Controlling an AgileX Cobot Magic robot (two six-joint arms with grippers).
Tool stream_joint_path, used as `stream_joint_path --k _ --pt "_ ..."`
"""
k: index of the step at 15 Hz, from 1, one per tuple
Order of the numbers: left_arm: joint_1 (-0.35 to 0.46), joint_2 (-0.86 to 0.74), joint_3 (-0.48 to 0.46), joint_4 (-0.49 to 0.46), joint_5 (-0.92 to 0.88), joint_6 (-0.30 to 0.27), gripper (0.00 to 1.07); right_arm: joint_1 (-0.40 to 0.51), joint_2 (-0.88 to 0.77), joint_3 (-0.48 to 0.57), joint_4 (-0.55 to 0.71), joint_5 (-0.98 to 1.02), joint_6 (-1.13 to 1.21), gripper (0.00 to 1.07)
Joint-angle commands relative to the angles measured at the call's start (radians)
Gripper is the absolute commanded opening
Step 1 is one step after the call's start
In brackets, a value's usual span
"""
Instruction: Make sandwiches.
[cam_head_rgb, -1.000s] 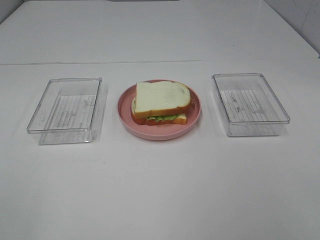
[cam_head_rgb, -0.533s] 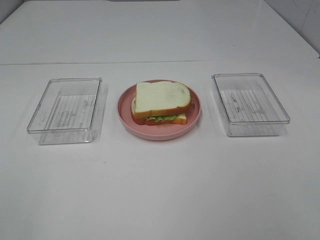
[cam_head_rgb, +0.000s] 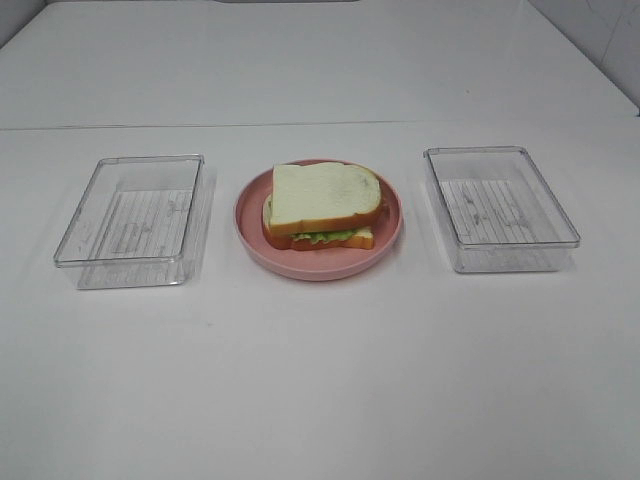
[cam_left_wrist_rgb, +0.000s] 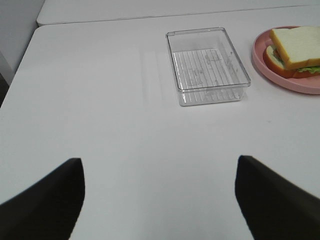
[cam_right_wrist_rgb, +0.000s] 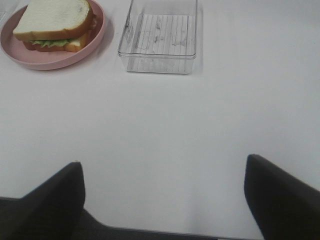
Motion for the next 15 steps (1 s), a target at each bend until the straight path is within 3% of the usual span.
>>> stream_joint_path --k 1,5,15 --pt "-0.016 -0.025 0.002 -0.004 -0.009 -0.006 0.78 -0.008 -0.01 0.002 0.004 -0.011 0.0 0.82" --pt "-0.036 -0.025 0.002 -0.004 -0.009 -0.006 0.78 -0.008 -0.105 0.002 0.004 -0.011 0.0 0.82" --pt "-0.036 -0.025 0.002 -0.004 -0.009 -0.006 0.78 -0.008 -0.11 0.002 0.007 -0.011 0.001 0.82"
